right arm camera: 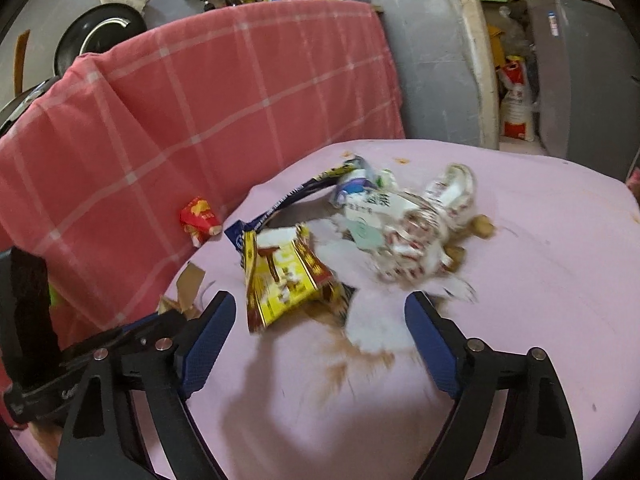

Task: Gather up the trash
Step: 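Reach the left tool to the tan wrapper while the right tool reaches the yellow sauce packet, then close the left tool on the tan wrapper while the right tool grips the yellow packet, then carry both held wrappers over the blue bucket with both tools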

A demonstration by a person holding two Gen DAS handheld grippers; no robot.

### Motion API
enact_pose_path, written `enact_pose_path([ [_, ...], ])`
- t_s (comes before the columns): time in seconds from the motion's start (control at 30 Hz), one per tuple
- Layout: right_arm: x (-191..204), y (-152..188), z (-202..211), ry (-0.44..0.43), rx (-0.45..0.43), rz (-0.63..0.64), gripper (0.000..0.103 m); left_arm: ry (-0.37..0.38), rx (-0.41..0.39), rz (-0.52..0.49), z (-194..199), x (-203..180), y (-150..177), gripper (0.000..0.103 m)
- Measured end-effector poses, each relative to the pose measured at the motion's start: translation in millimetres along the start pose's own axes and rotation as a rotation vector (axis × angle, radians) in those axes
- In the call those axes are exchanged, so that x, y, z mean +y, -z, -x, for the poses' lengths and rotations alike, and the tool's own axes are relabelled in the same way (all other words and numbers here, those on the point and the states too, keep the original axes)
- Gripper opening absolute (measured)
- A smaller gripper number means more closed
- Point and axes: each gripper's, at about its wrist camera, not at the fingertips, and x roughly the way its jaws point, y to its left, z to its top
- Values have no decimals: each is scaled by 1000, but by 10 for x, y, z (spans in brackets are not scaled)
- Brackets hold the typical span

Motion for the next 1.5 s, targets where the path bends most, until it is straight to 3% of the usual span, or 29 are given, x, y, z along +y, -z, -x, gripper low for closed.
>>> enact_pose_path([
  [0.23, 96, -73, -227, -27, 61, 47, 84, -7, -7, 7, 43, 3, 13, 14],
  [0.37, 94, -51, -252, -5, 74, 46, 62, -7, -8, 13, 48, -3, 10, 14],
  [0.57, 93, 13, -159, -11, 66, 36, 56, -9, -19, 0, 78, -58, 10, 14],
  [0.8, 63, 142, 221, 57, -54, -16, 56, -29, -81, -78, 170, -250, 43, 14],
  [1.0, 62, 230, 705, 137, -210, -29, 56, -8, -151, -173, 239, -547, 55, 14],
  [1.27, -98, 238, 1531, 299, -438, -22, 56, 101, -265, -296, 270, -1203, -13, 14],
  [1.5, -442, 302, 2270, 498, -591, -23, 56, 227, -347, -392, 164, -1968, -64, 14],
])
